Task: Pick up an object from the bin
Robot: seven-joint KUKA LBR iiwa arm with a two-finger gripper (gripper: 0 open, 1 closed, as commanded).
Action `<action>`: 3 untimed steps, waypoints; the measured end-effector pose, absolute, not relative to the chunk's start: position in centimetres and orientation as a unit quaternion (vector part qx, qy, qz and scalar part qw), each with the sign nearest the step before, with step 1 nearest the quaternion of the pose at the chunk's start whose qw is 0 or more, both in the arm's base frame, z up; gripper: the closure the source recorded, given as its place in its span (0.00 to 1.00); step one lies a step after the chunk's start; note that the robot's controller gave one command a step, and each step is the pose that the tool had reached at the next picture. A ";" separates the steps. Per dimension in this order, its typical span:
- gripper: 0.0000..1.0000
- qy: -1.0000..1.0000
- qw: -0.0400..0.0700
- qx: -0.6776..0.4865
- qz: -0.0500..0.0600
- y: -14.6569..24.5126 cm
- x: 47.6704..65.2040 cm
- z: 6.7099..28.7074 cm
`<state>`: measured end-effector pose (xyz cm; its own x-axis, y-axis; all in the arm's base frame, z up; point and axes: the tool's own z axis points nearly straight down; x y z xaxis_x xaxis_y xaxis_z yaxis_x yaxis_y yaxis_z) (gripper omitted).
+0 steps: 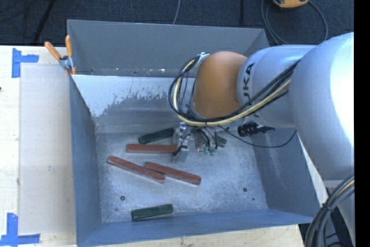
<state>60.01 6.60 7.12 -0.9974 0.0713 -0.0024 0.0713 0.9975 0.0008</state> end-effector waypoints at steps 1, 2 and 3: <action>1.00 0.999 -0.003 0.038 0.000 6.5 59.9 12.0; 1.00 1.000 -0.002 0.020 0.000 6.1 55.9 16.2; 1.00 1.000 -0.002 0.022 0.000 6.4 54.3 20.5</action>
Offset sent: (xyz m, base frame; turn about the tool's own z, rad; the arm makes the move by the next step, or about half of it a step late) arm -0.0526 -0.0081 0.1025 -0.0427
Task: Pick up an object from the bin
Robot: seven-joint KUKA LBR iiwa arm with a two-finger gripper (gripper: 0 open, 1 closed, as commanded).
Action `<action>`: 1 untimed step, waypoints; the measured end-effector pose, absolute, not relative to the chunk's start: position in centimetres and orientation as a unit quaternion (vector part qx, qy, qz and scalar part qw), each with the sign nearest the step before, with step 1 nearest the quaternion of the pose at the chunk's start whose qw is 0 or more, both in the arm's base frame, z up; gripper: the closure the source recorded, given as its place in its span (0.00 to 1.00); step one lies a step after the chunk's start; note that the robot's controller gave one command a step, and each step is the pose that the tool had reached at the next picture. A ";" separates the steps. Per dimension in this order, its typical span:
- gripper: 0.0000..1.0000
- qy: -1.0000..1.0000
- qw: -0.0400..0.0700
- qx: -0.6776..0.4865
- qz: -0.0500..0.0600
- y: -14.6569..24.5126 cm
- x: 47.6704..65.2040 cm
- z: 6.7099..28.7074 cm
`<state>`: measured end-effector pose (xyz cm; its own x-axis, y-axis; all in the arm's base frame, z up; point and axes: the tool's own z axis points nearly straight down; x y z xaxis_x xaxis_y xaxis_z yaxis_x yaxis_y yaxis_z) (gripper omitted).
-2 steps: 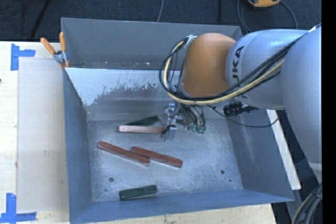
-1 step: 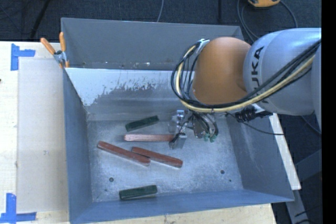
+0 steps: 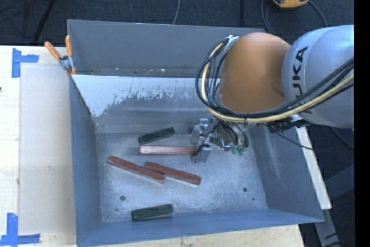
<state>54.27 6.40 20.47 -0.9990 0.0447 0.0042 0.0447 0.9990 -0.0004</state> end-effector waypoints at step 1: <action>1.00 -1.000 0.001 -0.024 0.000 6.5 54.2 21.6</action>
Offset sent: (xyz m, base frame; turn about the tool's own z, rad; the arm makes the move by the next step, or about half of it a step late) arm 0.0403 0.0343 -0.0659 -0.1624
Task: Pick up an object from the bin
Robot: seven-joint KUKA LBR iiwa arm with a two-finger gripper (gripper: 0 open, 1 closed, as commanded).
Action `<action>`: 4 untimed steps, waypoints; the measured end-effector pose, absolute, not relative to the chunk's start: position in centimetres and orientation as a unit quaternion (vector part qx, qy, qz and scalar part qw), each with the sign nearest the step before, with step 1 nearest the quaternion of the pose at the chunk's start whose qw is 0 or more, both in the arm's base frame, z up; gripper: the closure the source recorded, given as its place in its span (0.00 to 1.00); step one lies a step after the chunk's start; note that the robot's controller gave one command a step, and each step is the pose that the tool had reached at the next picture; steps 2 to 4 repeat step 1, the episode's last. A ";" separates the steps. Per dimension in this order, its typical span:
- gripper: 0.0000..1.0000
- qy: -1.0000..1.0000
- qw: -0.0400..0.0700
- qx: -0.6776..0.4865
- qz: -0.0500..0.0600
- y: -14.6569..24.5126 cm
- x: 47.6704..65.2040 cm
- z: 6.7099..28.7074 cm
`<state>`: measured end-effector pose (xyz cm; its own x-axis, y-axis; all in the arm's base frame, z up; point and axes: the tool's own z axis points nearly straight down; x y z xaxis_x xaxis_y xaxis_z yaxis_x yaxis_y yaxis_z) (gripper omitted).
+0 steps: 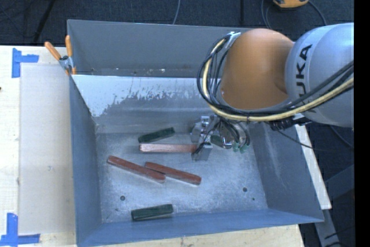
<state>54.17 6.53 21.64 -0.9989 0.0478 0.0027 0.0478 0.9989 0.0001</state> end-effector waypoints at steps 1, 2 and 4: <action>1.00 -1.000 -0.002 -0.020 0.000 6.8 55.1 22.7; 1.00 -1.000 -0.002 -0.020 0.000 6.8 55.1 22.7; 1.00 -1.000 -0.002 -0.020 0.000 6.8 55.1 22.7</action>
Offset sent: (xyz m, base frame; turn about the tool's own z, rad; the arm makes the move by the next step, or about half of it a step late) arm -0.0074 0.0287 -0.0371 -0.2034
